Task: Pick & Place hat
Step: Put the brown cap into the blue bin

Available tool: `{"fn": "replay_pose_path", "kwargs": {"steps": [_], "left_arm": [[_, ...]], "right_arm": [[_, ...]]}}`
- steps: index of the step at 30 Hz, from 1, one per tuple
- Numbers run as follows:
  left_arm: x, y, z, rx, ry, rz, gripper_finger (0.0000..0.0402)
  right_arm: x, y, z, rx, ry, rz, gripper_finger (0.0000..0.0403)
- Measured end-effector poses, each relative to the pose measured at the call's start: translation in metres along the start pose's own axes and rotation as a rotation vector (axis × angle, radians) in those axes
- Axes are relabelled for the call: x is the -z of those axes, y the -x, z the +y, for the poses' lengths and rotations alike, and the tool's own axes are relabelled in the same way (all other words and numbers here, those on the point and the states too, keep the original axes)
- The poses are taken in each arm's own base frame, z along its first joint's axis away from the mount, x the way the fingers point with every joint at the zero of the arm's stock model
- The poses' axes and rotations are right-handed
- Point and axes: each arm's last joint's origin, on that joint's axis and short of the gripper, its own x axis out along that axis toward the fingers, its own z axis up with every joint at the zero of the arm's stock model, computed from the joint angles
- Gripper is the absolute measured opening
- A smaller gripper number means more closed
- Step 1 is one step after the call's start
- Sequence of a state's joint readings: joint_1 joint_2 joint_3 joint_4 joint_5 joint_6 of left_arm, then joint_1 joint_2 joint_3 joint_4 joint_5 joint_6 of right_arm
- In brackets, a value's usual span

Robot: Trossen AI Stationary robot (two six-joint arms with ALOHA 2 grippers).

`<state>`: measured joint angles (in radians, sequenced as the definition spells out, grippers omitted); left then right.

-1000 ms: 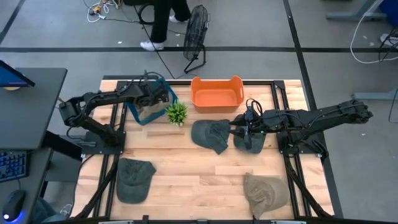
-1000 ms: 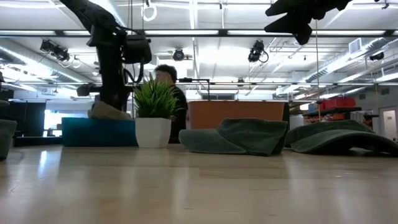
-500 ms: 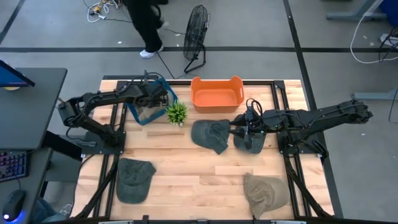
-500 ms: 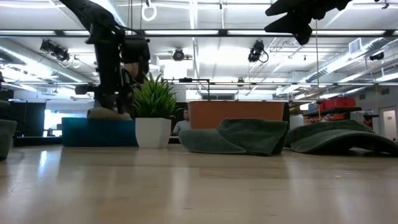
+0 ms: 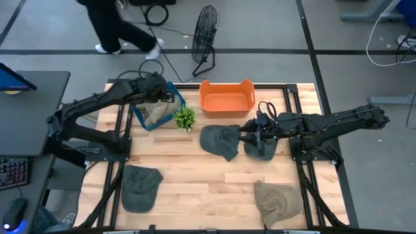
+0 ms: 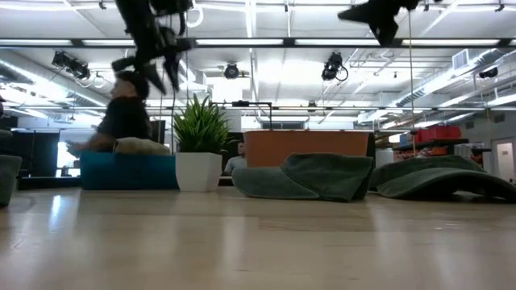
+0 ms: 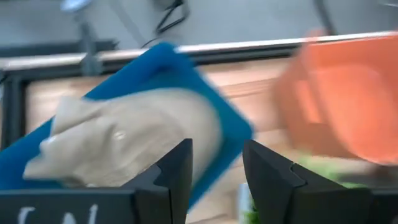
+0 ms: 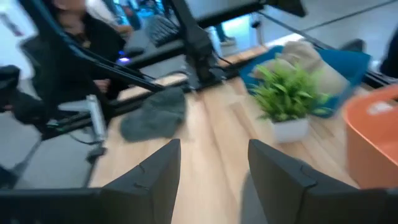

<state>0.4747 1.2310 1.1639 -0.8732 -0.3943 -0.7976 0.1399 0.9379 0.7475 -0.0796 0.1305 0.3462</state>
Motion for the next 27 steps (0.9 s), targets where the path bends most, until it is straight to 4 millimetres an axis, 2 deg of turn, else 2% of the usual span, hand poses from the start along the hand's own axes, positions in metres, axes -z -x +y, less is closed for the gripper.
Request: {"fn": "replay_pose_path", "kwargs": {"steps": [6, 11, 15, 20, 23, 27], "left_arm": [[-0.006, 0.046, -0.023, 0.186, -0.062, -0.07, 0.0147], [0.001, 0.068, -0.038, 0.279, -0.119, -0.081, 0.0147], [0.009, 0.073, -0.044, 0.3, -0.156, -0.082, 0.0147], [0.012, 0.076, -0.045, 0.301, -0.166, -0.092, 0.0147], [0.012, 0.076, -0.046, 0.302, -0.168, -0.091, 0.0147], [0.012, 0.076, -0.045, 0.3, -0.168, -0.09, 0.0147]], "right_arm": [[-0.02, 0.014, 0.016, -0.059, 0.049, 0.14, 0.0192], [-0.018, 0.019, 0.034, -0.066, -0.112, 0.395, 0.0192], [0.007, 0.009, 0.056, -0.116, -0.302, 0.623, 0.0192], [0.041, 0.002, 0.08, -0.136, -0.404, 0.956, 0.0192], [0.06, 0.004, 0.085, -0.049, -0.441, 1.128, 0.0192], [0.081, 0.005, 0.088, 0.13, -0.451, 1.271, 0.0192]]}}
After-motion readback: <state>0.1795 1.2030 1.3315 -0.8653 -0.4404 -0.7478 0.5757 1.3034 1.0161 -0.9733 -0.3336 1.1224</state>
